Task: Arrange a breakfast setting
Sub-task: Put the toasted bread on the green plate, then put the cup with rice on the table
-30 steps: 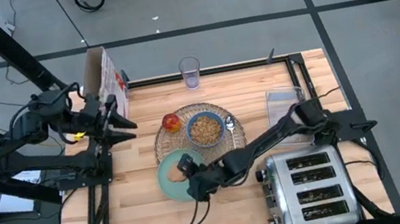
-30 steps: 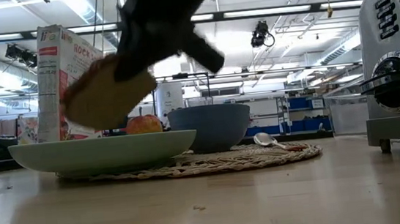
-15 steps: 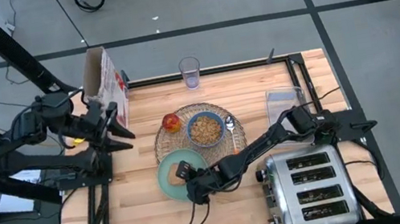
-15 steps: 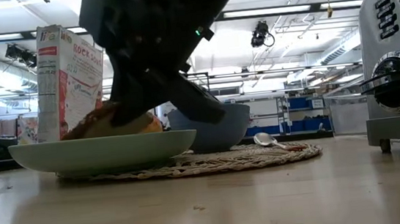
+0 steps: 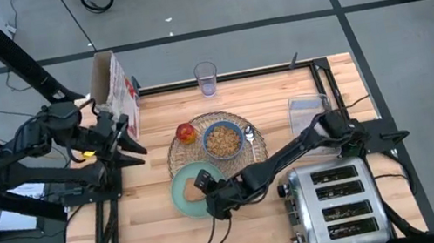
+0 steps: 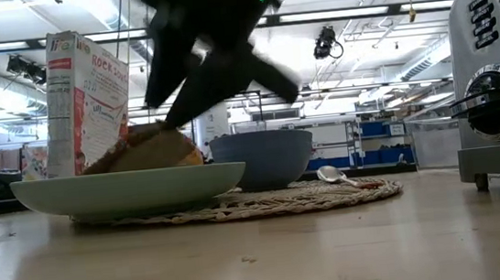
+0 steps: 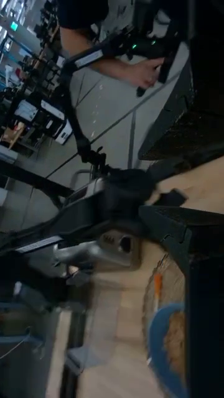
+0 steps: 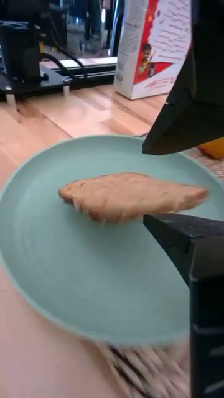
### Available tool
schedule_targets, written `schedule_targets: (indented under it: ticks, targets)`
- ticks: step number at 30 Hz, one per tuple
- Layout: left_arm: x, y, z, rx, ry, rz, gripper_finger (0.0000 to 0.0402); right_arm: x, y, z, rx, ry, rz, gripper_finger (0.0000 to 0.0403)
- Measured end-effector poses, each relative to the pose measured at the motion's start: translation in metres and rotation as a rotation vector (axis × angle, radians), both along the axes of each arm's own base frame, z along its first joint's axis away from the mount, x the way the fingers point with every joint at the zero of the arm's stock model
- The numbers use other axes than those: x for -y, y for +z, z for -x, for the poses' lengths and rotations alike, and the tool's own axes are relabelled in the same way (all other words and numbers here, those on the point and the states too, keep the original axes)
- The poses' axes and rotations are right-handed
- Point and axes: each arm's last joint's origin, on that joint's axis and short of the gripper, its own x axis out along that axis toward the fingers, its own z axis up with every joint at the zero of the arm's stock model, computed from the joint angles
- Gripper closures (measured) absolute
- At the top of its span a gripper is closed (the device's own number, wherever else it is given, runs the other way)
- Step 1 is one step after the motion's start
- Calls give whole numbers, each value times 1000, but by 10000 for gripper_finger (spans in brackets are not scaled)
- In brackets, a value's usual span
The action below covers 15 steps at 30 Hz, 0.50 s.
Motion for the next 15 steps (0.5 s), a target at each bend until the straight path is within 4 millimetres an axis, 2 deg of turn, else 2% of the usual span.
schedule_targets:
  ticks: [4, 8, 12, 15]
  targets:
    - [11, -3, -1, -49, -63, 30, 266, -1, 31, 14, 20, -37, -80, 233]
    - [30, -5, -5, -87, -150, 56, 272, -1, 73, 29, 148, -128, -152, 233]
    - [54, -14, -10, -206, -222, 87, 273, 3, 113, 48, 338, -352, -262, 232]
    - [69, -27, -9, -375, -248, 106, 273, 6, 140, 67, 486, -537, -395, 233]
